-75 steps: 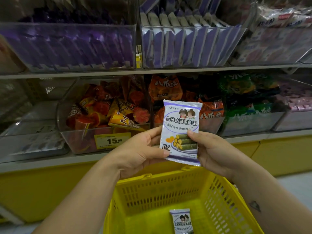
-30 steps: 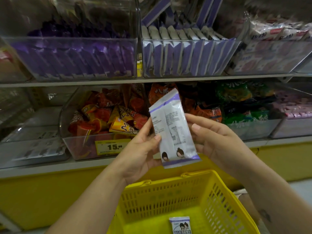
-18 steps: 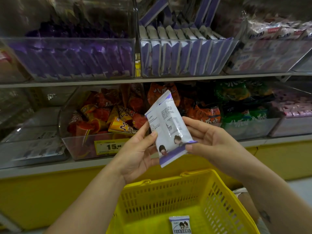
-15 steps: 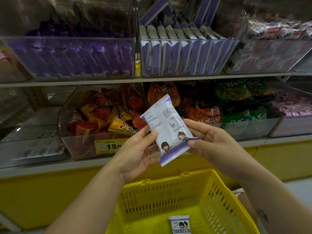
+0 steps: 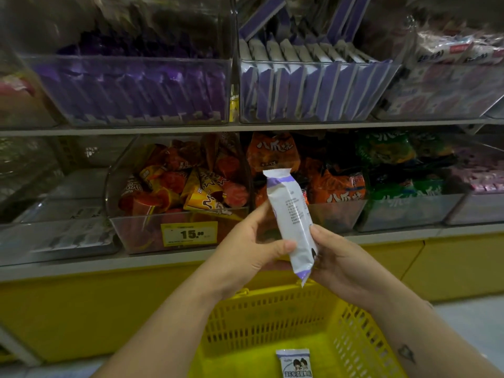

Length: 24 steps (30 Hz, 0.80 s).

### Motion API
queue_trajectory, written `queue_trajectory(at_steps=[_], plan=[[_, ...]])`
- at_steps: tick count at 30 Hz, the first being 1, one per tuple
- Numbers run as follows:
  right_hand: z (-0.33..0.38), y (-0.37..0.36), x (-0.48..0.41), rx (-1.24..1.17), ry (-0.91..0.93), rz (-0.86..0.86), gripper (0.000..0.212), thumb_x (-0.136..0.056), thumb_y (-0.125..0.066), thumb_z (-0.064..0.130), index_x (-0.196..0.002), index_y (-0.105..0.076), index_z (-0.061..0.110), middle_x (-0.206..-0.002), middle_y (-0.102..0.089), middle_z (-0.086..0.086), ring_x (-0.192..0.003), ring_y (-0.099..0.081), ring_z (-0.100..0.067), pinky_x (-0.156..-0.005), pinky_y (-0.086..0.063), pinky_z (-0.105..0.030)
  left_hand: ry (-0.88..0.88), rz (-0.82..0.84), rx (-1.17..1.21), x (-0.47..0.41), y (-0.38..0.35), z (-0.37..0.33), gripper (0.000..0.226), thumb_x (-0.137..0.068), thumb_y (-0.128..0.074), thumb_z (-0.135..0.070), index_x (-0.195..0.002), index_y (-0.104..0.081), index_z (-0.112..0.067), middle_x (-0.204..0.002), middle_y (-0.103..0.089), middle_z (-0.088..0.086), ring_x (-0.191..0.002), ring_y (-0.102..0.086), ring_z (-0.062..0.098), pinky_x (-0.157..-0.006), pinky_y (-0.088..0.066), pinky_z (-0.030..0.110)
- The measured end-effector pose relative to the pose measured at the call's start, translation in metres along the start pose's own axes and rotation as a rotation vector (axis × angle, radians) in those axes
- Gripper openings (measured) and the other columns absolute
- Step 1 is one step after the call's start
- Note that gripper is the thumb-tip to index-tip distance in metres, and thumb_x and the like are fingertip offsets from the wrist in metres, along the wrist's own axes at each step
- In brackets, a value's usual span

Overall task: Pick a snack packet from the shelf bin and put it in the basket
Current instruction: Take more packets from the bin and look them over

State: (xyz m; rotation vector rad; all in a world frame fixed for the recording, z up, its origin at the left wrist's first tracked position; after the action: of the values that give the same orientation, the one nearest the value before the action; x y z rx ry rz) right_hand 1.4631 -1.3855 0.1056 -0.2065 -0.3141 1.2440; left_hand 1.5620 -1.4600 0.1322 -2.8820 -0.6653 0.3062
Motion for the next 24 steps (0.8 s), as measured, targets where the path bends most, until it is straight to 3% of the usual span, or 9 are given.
queue_trajectory(at_steps=[3,5,7,10,14,18,21,24], plan=[[-0.008,0.001,-0.002,-0.06,-0.03,0.019,0.039,-0.085,-0.053,0.033,-0.119,-0.069,0.02,-0.125,-0.065,-0.016,-0.118,-0.055,-0.039,-0.102,-0.041,-0.054,-0.004,-0.004,-0.03,-0.001,0.0,0.003,0.068,-0.079,-0.072,-0.006,-0.137,-0.048,-0.032,-0.125,-0.064,0.0,-0.11,-0.066,0.022,-0.077,-0.059,0.041],[-0.006,-0.001,-0.001,-0.064,-0.02,0.024,0.037,-0.085,-0.053,0.031,-0.115,-0.071,0.019,-0.121,-0.067,-0.017,-0.11,-0.062,-0.034,-0.088,-0.054,-0.043,-0.029,-0.032,-0.063,-0.002,0.004,0.002,0.06,-0.079,-0.073,-0.007,-0.129,-0.054,-0.036,-0.117,-0.068,-0.005,-0.106,-0.068,0.017,-0.073,-0.059,0.037],[0.003,0.0,0.0,-0.04,0.023,-0.006,0.037,-0.085,-0.055,0.027,-0.117,-0.069,0.013,-0.119,-0.067,-0.018,-0.1,-0.067,-0.028,-0.076,-0.057,-0.034,-0.066,-0.15,-0.111,-0.003,0.017,-0.002,0.054,-0.085,-0.069,-0.004,-0.117,-0.057,-0.045,-0.107,-0.071,-0.006,-0.1,-0.07,0.013,-0.071,-0.058,0.031],[0.013,0.0,0.001,0.054,0.071,-0.058,0.051,-0.078,-0.064,0.025,-0.126,-0.057,0.008,-0.116,-0.069,-0.015,-0.103,-0.068,-0.029,-0.078,-0.059,-0.033,-0.077,-0.323,-0.236,-0.004,0.036,-0.005,0.048,-0.091,-0.063,-0.006,-0.107,-0.053,-0.05,-0.105,-0.069,0.001,-0.098,-0.069,0.016,-0.078,-0.059,0.036],[0.021,-0.016,0.005,0.074,0.161,-0.044,0.042,-0.081,-0.058,0.027,-0.122,-0.057,0.015,-0.11,-0.073,-0.007,-0.1,-0.071,-0.022,-0.07,-0.059,-0.028,-0.074,-0.379,-0.309,-0.002,0.036,-0.006,0.038,-0.097,-0.055,-0.012,-0.11,-0.055,-0.047,-0.109,-0.066,-0.006,-0.092,-0.07,0.008,-0.073,-0.061,0.035],[0.027,-0.031,0.004,0.085,0.208,-0.003,0.029,-0.098,-0.044,0.016,-0.123,-0.058,0.02,-0.112,-0.072,-0.004,-0.102,-0.07,-0.019,-0.071,-0.057,-0.023,-0.073,-0.339,-0.423,0.0,0.027,-0.007,0.039,-0.097,-0.053,-0.034,-0.136,-0.051,-0.038,-0.13,-0.056,-0.004,-0.11,-0.061,0.007,-0.092,-0.055,0.037],[0.029,-0.036,0.004,0.186,0.247,-0.006,0.03,-0.1,-0.042,0.012,-0.121,-0.059,0.024,-0.113,-0.072,-0.001,-0.101,-0.07,-0.018,-0.071,-0.057,-0.022,-0.037,-0.245,-0.449,0.001,0.017,-0.009,0.044,-0.079,-0.061,-0.043,-0.12,-0.051,-0.058,-0.127,-0.06,-0.005,-0.11,-0.062,0.008,-0.094,-0.053,0.036],[0.034,-0.038,0.006,0.295,0.295,-0.027,0.03,-0.1,-0.044,0.013,-0.12,-0.06,0.029,-0.112,-0.073,0.004,-0.099,-0.07,-0.015,-0.07,-0.057,-0.021,-0.005,-0.163,-0.444,0.002,0.013,-0.007,0.05,-0.071,-0.063,-0.032,-0.103,-0.048,-0.068,-0.114,-0.069,-0.014,-0.099,-0.067,0.004,-0.079,-0.056,0.023]])
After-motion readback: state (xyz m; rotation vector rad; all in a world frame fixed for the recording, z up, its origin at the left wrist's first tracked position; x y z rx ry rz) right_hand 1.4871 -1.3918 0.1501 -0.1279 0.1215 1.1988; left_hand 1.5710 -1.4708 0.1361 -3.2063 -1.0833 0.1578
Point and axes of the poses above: each hand's wrist, its own x-axis away from the middle knuckle, its own y-axis out of the back of the hand, z = x × y, the point moved 8 cm from there along -x, towards the middle knuckle
